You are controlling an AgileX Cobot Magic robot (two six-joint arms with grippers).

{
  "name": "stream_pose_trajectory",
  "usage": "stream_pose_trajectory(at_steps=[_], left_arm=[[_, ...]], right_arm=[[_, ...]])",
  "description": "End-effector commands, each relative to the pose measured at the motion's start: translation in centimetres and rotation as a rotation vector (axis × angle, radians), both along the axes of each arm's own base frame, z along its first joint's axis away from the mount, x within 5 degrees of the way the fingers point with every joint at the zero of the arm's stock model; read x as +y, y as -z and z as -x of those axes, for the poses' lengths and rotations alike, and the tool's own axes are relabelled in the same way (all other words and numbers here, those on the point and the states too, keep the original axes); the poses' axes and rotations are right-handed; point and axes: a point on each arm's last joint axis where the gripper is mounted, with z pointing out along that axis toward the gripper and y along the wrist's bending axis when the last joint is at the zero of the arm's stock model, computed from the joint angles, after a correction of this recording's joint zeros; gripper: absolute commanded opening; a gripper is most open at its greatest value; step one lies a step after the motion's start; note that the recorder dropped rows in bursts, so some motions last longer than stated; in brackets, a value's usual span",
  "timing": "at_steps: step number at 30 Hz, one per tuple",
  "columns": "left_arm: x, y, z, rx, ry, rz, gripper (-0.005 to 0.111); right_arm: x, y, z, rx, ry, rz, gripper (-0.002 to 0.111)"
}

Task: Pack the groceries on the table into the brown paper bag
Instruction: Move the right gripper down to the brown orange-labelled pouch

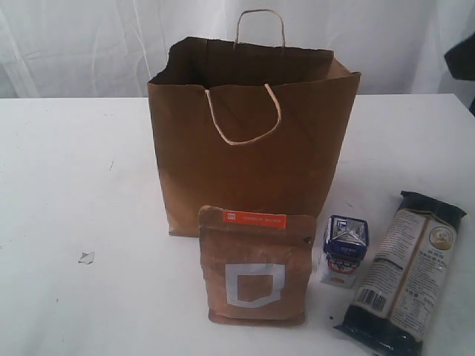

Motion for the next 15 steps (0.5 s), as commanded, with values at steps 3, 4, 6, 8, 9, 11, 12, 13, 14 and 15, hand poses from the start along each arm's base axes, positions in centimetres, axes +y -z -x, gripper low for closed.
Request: stream_pose_trajectory(at_steps=[3, 4, 6, 8, 9, 11, 12, 13, 14, 15], left_arm=[[0.0, 0.1, 0.0, 0.004, 0.0, 0.007, 0.053], [0.0, 0.1, 0.0, 0.004, 0.0, 0.007, 0.053], [0.0, 0.1, 0.0, 0.004, 0.0, 0.007, 0.053], [0.0, 0.1, 0.0, 0.004, 0.0, 0.007, 0.053], [0.0, 0.1, 0.0, 0.004, 0.0, 0.007, 0.053], [0.0, 0.1, 0.0, 0.004, 0.0, 0.007, 0.053], [0.0, 0.1, 0.0, 0.004, 0.0, 0.007, 0.053], [0.0, 0.1, 0.0, 0.004, 0.0, 0.007, 0.053], [0.0, 0.1, 0.0, 0.004, 0.0, 0.007, 0.053], [0.0, 0.1, 0.0, 0.004, 0.0, 0.007, 0.053]], right_arm=[[0.5, 4.8, 3.9, 0.157, -0.1, -0.088, 0.097], [0.9, 5.2, 4.3, 0.162, -0.162, -0.096, 0.097], [1.9, 6.2, 5.0, 0.184, -0.335, -0.096, 0.097], [2.6, 6.9, 5.4, 0.23, -0.452, -0.098, 0.097], [3.1, 7.3, 5.2, 0.254, -0.519, -0.098, 0.097], [3.6, 7.8, 4.4, 0.251, -0.569, -0.086, 0.097], [3.8, 7.9, 4.1, 0.241, -0.588, -0.073, 0.097], [4.0, 8.2, 3.6, 0.24, -0.61, -0.055, 0.097], [4.3, 8.4, 3.0, 0.226, -0.635, -0.033, 0.097], [4.7, 8.7, 2.3, 0.22, -0.658, -0.016, 0.097]])
